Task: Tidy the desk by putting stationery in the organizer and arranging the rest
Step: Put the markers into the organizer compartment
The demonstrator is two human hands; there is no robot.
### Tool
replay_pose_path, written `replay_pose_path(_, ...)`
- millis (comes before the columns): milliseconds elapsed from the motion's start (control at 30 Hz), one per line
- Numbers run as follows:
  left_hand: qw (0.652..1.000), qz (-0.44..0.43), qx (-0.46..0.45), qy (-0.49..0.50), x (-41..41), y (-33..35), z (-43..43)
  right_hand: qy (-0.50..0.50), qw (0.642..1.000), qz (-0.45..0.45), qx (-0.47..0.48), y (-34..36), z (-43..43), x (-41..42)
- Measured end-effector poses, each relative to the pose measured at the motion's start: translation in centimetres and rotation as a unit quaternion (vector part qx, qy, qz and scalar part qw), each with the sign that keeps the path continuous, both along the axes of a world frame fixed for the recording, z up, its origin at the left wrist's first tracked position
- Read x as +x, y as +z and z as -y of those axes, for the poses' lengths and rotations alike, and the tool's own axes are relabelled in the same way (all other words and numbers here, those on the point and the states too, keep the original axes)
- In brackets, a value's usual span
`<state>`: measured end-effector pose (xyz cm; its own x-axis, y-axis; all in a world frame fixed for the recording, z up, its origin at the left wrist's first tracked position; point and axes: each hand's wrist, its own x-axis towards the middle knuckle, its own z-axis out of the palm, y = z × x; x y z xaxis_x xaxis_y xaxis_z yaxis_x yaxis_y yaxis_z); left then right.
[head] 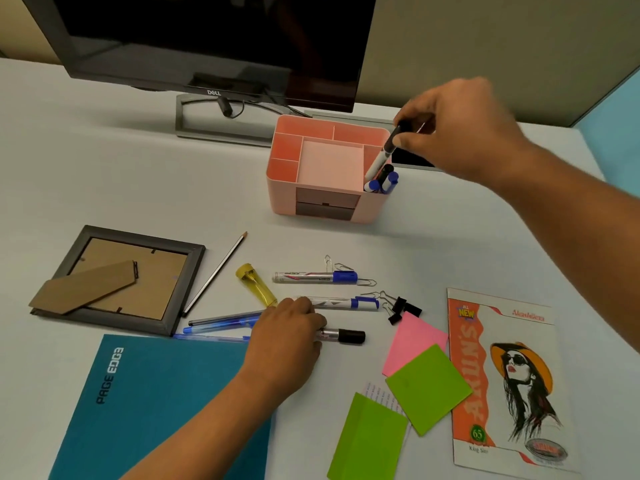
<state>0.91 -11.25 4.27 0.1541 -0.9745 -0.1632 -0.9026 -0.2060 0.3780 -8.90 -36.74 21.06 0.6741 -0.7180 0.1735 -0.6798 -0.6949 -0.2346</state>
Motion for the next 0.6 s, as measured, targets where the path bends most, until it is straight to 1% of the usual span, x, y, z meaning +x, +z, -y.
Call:
replay_pose_path(100,1.0,0.006,-0.005,-0.006,-0.2,-0.4,0.1,-0.005,0.999,-0.021,0.038,-2.0,0.4,0.9)
replay_pose_path(233,1.0,0.006,-0.004,-0.01,-0.3,-0.6,0.2,-0.025,0.997,-0.049,0.053,-4.2,0.5,1.7)
replay_pose_path(467,1.0,-0.006,-0.009,-0.007,-0.2,-0.4,0.1,-0.07,0.987,-0.065,0.129,-5.9,0.6,1.9)
replay_pose_path(533,1.0,-0.009,-0.012,-0.004,-0.2,-0.4,0.1,-0.084,0.988,-0.043,0.125,-5.8,0.5,1.4)
replay_pose_path(600,1.0,-0.014,-0.015,-0.004,-0.1,-0.3,0.0,-0.104,0.989,0.027,0.102,-5.5,0.0,0.4)
